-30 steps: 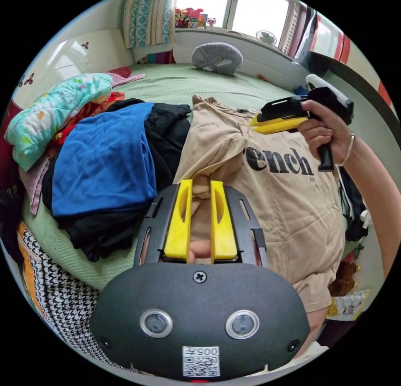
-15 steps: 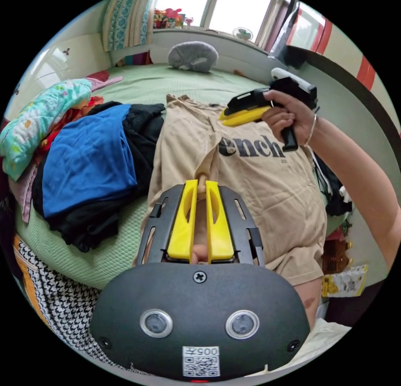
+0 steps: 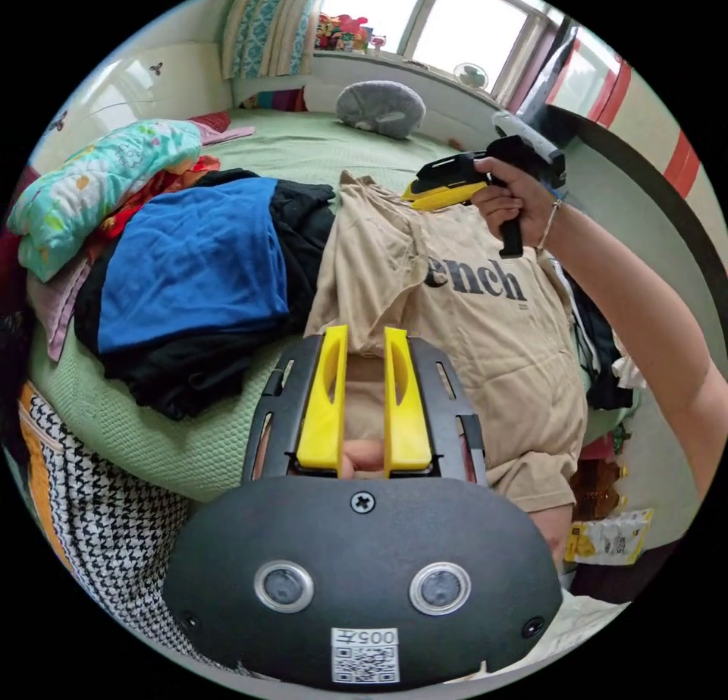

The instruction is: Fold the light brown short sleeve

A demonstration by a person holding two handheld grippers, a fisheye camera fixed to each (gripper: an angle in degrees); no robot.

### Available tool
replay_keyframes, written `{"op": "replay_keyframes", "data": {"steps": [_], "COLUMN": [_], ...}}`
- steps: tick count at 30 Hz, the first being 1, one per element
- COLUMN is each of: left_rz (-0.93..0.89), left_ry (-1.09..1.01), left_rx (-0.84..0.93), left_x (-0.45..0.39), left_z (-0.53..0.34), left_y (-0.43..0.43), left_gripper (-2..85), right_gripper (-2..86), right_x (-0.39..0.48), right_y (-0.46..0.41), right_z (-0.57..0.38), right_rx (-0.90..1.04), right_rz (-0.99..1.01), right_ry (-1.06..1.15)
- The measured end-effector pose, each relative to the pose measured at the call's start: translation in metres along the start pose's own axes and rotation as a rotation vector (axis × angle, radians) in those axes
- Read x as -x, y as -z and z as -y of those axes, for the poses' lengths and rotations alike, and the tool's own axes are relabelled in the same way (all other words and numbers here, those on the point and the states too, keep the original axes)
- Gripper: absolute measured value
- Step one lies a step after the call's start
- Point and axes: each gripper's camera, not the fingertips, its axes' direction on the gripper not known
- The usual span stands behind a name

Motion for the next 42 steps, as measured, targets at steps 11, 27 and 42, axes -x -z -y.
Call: {"op": "replay_keyframes", "data": {"steps": [11, 27, 42], "left_rz": [0.041, 0.190, 0.135], "left_ry": [0.045, 0.144, 0.136], "left_rx": [0.038, -0.127, -0.131], "left_x": [-0.008, -0.033, -0.097], "left_z": [0.004, -0.008, -0.031], "left_y": [-0.019, 0.011, 0.062], "left_gripper": [7.4, 1.0, 0.3], "right_gripper": [5.1, -1.1, -1.2], "right_x": [0.071, 0.090, 0.001], "right_y": [-0.011, 0.064, 0.277], "right_z": [0.017, -0.043, -0.329], "right_rx": [0.041, -0.098, -0.308], "right_rz": [-0.213, -0.043, -0.438], "right_ry": [0.160, 0.120, 0.271]}}
